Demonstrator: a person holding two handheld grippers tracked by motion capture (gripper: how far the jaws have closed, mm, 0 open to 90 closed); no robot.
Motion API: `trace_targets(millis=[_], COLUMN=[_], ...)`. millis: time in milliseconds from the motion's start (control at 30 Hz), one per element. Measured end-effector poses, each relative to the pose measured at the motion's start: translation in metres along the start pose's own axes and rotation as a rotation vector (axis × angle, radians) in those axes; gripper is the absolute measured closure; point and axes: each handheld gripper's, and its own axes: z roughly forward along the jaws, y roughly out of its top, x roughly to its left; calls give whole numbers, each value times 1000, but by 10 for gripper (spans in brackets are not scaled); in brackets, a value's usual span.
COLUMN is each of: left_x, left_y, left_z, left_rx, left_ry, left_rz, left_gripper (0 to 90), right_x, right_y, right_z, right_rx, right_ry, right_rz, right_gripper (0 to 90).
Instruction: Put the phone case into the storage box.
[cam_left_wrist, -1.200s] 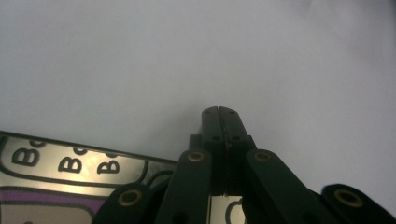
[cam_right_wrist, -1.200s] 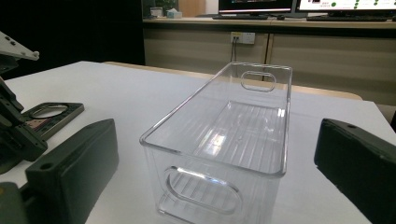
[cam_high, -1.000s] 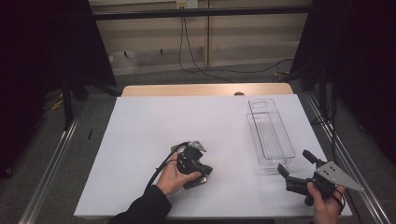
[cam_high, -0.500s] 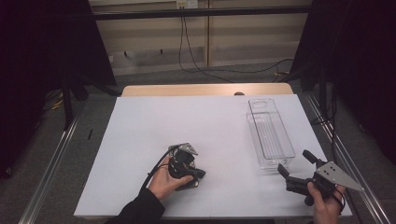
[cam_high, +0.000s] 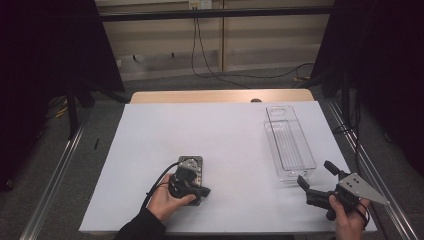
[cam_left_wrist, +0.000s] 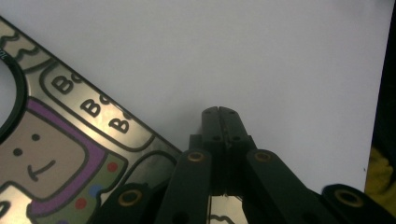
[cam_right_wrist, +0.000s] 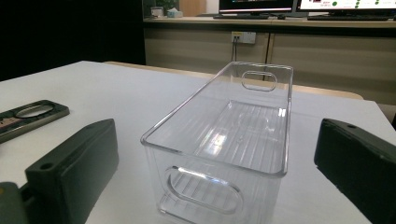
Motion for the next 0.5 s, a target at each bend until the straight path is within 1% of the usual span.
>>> trace_targets(millis=[67, 100, 167, 267, 333, 367, 400, 433, 500], left_x=[1, 1, 1, 0, 2, 5, 5, 8, 9], left_y=[-5, -8, -10, -14, -20, -24, -24, -28, -29], left_z=[-3, -6, -9, -13, -17, -23, -23, -26, -28], left_rx=[-8, -7, -1, -1, -6, -7, -7, -15, -16], left_ry=[-4, 1, 9, 20, 19, 18, 18, 25, 32], left_rz=[-9, -17, -12, -17, -30, -40, -40, -55, -61], left_gripper=[900, 900, 900, 900, 900, 900, 900, 900, 900], right_x=[1, 0, 0, 1, 0, 0, 0, 1, 1], right_y=[0, 0, 0, 0, 0, 0, 0, 0, 0], right_z=[0, 0, 0, 0, -1, 0, 0, 0, 0], right_rx=[-4, -3, -1, -3, -3, 0, 1, 0, -1], right_ry=[-1, -2, 0, -1, -2, -1, -1, 0, 1], right_rz=[-1, 0, -1, -1, -1, 0, -1, -1, -5], right_gripper=[0, 0, 0, 0, 0, 0, 0, 0, 0])
